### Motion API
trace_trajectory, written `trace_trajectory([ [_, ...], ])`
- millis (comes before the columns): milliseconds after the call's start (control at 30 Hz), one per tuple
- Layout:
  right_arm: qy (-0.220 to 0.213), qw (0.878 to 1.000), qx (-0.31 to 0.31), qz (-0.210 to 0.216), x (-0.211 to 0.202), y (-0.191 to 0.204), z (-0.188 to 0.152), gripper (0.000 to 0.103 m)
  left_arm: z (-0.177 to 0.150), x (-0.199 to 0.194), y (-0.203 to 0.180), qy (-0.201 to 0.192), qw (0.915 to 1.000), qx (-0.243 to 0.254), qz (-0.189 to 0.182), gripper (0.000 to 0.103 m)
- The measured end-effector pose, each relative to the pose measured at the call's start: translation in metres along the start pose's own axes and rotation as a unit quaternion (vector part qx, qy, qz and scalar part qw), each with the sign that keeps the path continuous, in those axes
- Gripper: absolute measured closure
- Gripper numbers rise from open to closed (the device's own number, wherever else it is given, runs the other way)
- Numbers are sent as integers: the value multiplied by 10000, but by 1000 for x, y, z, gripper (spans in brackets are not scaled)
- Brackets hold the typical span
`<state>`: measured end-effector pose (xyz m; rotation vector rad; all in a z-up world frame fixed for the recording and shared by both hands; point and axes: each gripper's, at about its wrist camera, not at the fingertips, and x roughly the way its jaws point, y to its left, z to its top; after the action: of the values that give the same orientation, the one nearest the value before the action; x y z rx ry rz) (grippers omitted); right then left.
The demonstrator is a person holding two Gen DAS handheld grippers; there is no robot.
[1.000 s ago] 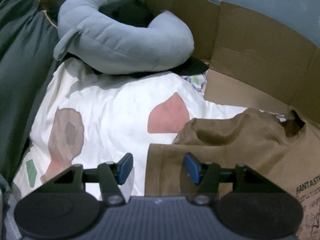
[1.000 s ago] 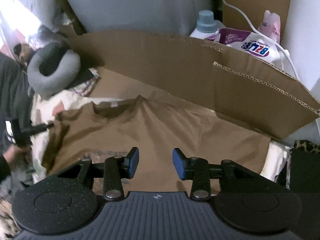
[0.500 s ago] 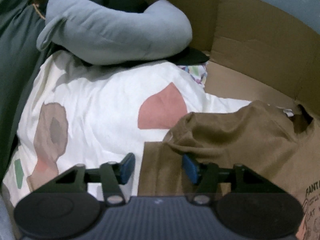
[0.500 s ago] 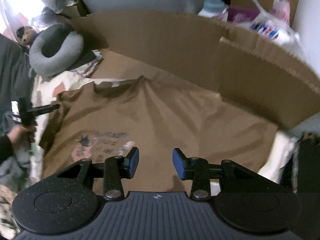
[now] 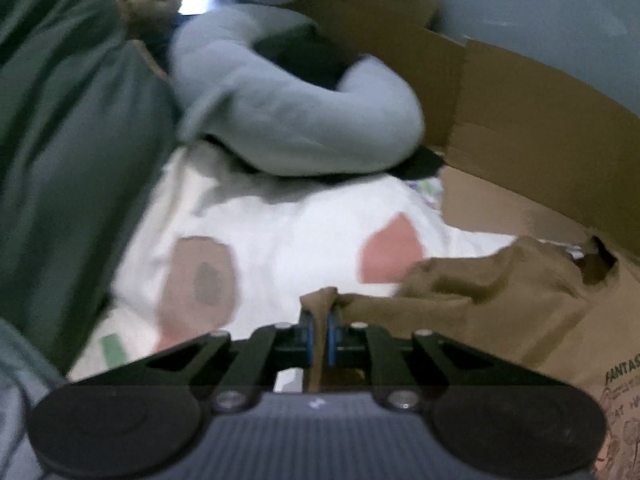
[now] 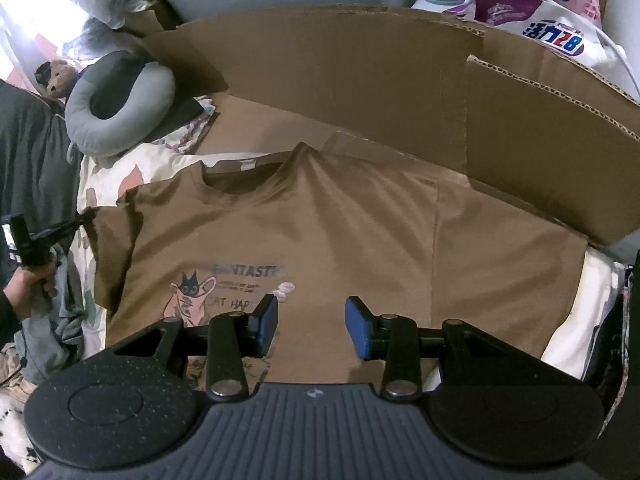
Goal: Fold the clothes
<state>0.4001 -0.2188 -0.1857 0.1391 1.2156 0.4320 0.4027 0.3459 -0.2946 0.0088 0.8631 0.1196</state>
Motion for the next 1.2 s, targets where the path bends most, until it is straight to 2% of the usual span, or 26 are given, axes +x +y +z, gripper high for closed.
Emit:
trace_trajectory([
  [167, 39, 10000, -49, -39, 2, 4, 0, 59, 1, -14, 33, 13, 9996, -170, 222, 96],
  [400, 102, 9999, -114, -78, 6, 10, 0, 59, 3, -34, 57, 23, 9977, -342, 584, 96],
  [733, 241, 9994, -173, -185, 15, 11, -5, 59, -1, -35, 74, 286, 9952, -573, 745, 96],
  [800, 248, 9994, -172, -180, 15, 11, -5, 59, 5, -39, 71, 385, 9940, -612, 817, 96],
  [867, 261, 9993, -189, -175, 15, 11, -6, 59, 12, -47, 62, 419, 9943, -447, 871, 97],
  [1000, 326, 9991, -205, -168, 18, 9, -6, 59, 24, -67, 40, 367, 9963, -142, 767, 96],
  [1200, 184, 9995, -213, -162, 7, 8, -3, 56, 29, -80, 20, 571, 9958, -189, 695, 96],
])
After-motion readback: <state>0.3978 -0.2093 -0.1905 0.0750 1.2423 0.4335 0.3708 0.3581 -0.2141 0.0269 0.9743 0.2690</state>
